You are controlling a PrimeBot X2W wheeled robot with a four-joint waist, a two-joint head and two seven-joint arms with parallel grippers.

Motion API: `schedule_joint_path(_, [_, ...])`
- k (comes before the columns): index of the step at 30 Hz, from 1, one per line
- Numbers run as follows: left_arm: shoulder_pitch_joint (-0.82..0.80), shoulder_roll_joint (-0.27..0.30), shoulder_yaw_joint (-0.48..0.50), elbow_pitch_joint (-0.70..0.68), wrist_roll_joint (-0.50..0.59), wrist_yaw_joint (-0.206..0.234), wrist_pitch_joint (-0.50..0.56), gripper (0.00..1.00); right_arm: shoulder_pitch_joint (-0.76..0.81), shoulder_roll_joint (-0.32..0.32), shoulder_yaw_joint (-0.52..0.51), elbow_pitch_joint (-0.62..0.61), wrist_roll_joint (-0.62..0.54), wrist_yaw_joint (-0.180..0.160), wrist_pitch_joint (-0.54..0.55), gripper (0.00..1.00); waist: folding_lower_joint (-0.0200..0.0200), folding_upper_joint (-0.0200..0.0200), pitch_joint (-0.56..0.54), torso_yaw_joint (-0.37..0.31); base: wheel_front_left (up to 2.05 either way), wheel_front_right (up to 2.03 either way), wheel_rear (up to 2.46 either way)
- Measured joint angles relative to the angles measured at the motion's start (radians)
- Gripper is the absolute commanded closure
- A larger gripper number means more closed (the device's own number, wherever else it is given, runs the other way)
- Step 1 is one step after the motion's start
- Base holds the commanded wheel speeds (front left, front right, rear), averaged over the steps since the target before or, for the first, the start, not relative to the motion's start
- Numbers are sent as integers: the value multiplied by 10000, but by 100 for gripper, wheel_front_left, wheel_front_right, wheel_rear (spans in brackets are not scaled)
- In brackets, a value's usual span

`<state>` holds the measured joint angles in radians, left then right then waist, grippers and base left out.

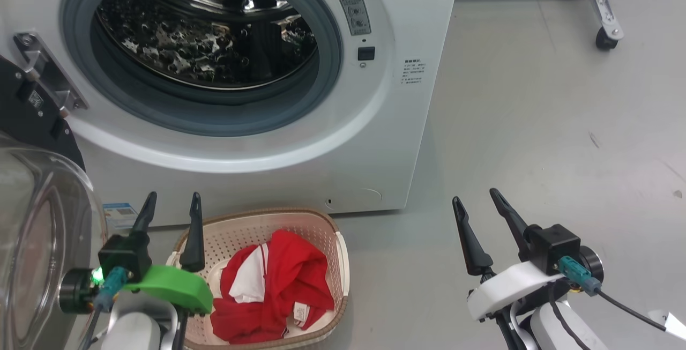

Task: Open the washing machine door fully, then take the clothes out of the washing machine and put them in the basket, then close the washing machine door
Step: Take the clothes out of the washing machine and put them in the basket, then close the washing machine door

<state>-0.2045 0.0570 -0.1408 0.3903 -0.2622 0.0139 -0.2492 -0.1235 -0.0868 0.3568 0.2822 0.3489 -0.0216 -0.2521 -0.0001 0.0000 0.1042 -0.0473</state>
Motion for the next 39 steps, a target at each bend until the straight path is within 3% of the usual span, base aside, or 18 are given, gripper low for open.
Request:
schedule_joint_path(17, [2227,25,-311,-1825,67,314,332,0,937,19,35,-19,12,-176,0,0,0,0,-923,-32,0,0,0])
schedule_joint_path(39, [3559,215,-481,-3940,353,616,1149,0,1174,-23,0,-458,21,-343,102,0,0,0,-925,-59,0,0,0])
